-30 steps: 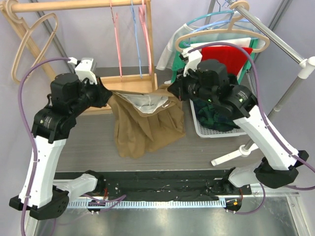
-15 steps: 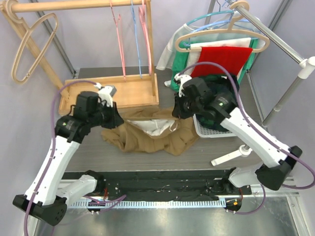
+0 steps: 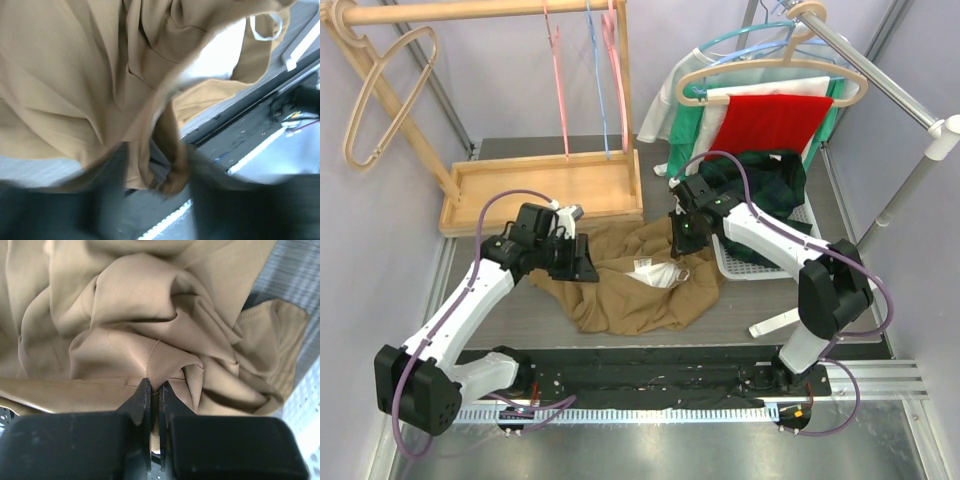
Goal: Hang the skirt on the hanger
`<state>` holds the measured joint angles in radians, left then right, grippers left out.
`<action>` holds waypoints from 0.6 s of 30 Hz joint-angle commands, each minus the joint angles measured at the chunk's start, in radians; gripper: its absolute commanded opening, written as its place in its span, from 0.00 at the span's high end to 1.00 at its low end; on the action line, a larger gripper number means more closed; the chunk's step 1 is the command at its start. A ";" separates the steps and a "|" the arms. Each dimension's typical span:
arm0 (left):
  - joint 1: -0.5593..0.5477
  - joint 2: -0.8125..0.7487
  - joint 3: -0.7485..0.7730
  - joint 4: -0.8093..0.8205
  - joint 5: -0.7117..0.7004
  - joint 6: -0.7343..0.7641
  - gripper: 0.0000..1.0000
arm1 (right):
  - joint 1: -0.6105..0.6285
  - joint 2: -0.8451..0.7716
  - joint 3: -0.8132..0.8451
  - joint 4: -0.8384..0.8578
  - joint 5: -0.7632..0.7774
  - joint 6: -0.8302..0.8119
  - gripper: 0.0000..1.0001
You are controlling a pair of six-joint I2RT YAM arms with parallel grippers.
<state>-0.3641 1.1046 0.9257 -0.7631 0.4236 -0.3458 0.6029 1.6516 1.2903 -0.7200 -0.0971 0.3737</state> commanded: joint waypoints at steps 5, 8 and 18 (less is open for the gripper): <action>0.004 -0.092 -0.018 0.117 0.040 -0.064 0.13 | -0.006 -0.062 0.011 0.083 -0.156 -0.004 0.99; 0.004 -0.085 -0.039 0.149 -0.011 -0.110 0.10 | -0.006 -0.098 -0.012 0.076 -0.214 -0.021 0.99; 0.004 -0.002 -0.033 0.222 -0.180 -0.257 0.10 | -0.006 -0.272 -0.115 0.036 -0.280 -0.029 0.99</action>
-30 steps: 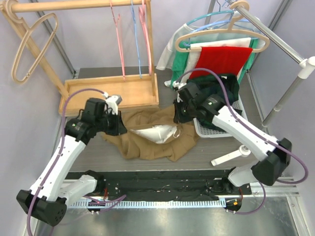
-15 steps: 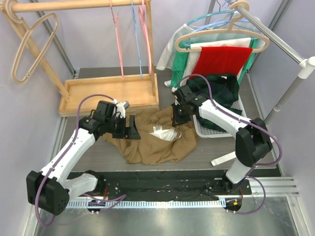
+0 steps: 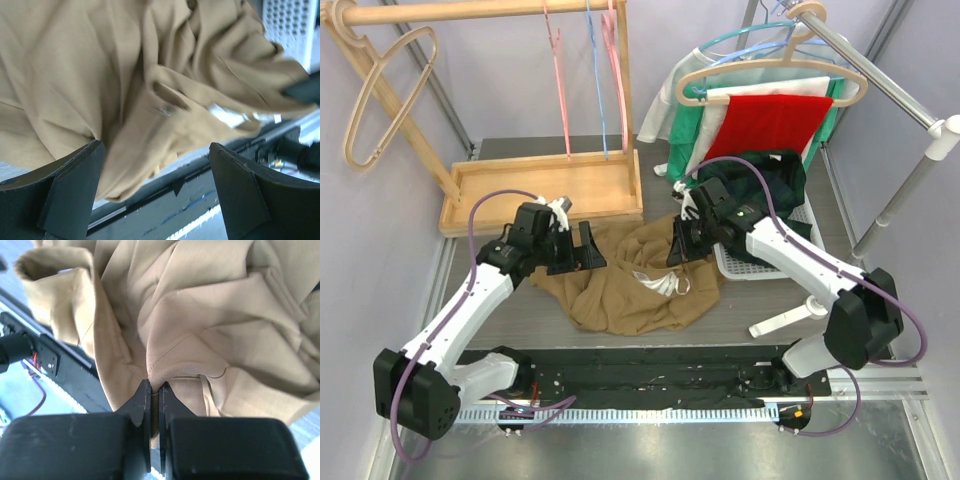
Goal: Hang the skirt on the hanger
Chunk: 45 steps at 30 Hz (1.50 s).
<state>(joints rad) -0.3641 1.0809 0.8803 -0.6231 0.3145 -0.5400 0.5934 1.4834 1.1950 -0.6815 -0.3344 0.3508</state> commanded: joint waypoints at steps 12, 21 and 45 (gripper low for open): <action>0.002 0.139 0.111 0.168 0.066 -0.103 0.10 | 0.002 -0.233 -0.055 -0.029 -0.100 -0.044 0.99; -0.032 0.161 0.057 0.174 0.184 -0.103 0.19 | 0.003 -0.249 -0.049 -0.030 -0.091 -0.041 0.99; -0.093 -0.004 0.025 -0.160 -0.093 -0.025 1.00 | 0.002 -0.244 -0.034 -0.021 -0.022 0.000 0.99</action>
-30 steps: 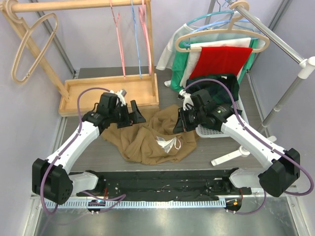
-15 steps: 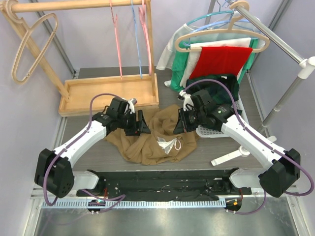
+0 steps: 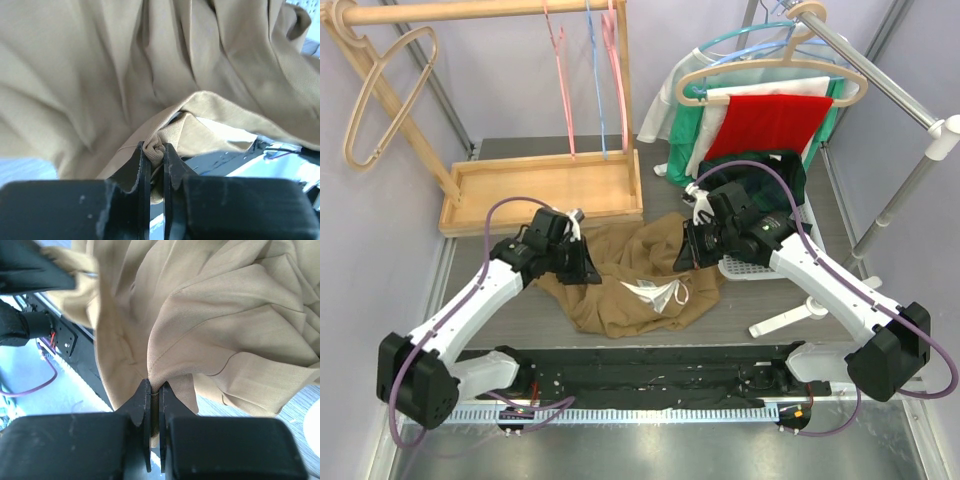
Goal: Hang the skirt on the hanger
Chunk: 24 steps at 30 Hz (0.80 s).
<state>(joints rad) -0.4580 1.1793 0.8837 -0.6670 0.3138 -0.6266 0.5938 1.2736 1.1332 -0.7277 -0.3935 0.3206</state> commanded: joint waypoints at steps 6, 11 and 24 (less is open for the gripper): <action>0.002 -0.240 0.174 -0.181 -0.291 0.246 1.00 | 0.003 -0.007 0.105 0.047 0.148 0.107 0.99; 0.002 -0.349 0.175 0.007 -0.259 0.433 1.00 | 0.001 0.049 0.125 0.102 0.231 0.251 0.99; 0.001 -0.518 -0.303 0.376 -0.088 0.029 1.00 | 0.000 0.184 -0.018 0.255 0.323 0.436 0.99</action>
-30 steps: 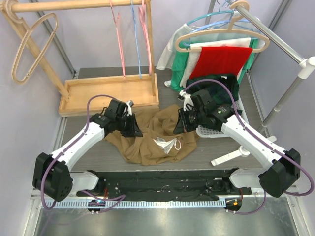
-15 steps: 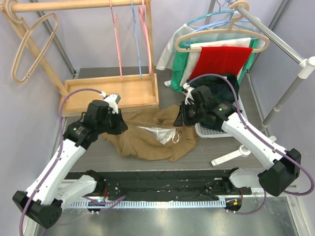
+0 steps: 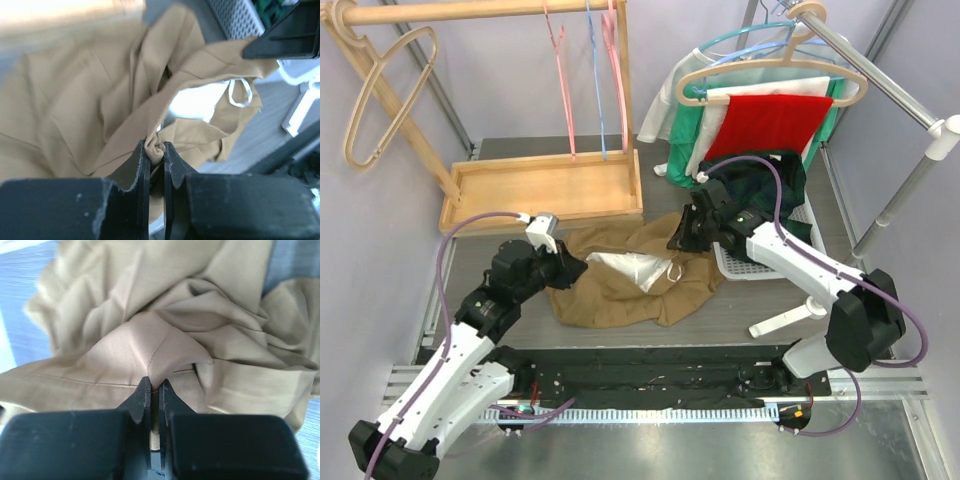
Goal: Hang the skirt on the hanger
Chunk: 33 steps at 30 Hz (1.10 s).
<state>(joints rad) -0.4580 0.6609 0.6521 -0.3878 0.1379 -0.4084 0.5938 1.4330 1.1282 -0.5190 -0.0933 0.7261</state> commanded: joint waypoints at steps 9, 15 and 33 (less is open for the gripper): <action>0.001 -0.066 -0.146 0.060 0.160 -0.319 0.39 | 0.001 0.073 -0.015 0.033 -0.069 -0.004 0.95; 0.001 -0.006 -0.080 0.040 0.144 -0.280 0.21 | 0.001 0.058 -0.010 0.010 -0.112 -0.039 0.89; -0.095 0.008 -0.066 -0.022 0.306 -0.245 0.20 | 0.001 0.130 0.030 0.005 -0.126 -0.067 0.88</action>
<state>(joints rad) -0.4843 0.6937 0.5701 -0.3859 0.4267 -0.6743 0.5934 1.5471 1.1145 -0.5171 -0.2047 0.6804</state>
